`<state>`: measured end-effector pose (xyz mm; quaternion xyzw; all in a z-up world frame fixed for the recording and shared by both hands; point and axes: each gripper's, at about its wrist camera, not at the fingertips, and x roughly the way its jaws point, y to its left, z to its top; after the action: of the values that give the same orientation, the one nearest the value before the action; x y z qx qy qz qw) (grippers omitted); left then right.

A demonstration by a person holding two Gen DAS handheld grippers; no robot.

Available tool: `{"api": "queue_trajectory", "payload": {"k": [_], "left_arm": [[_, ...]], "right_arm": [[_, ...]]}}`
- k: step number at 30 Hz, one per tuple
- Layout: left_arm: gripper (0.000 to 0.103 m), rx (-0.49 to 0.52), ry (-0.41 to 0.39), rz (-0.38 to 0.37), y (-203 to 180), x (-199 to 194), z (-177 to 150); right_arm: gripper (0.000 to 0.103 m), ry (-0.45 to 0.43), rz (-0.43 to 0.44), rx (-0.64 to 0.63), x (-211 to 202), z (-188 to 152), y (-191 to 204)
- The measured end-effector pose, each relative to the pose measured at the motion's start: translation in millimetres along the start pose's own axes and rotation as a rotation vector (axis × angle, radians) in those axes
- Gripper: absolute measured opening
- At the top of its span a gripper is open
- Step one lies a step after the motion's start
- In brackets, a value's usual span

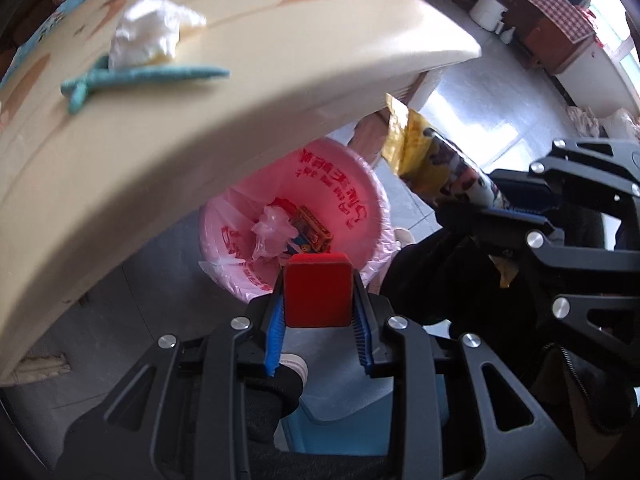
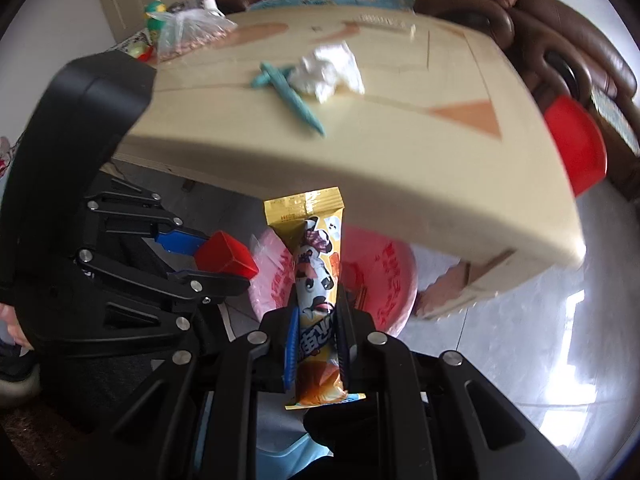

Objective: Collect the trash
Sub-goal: 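Carry the red cube and candy bar down over the pink bin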

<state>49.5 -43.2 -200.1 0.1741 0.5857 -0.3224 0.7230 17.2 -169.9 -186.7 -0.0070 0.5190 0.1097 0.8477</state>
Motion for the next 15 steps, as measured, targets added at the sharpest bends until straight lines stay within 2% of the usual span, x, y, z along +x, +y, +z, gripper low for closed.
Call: {"api": "queue_trajectory", "payload": {"k": [7,15], "left_arm": [[0.029,-0.102,0.039,-0.073,17,48,-6],[0.029,-0.282,0.009,-0.126,36,90,-10]], "right_arm": [[0.016,0.051,0.052,0.135,55,-8,-23],[0.016,0.096,0.069,0.207,110,-16,-44]]}}
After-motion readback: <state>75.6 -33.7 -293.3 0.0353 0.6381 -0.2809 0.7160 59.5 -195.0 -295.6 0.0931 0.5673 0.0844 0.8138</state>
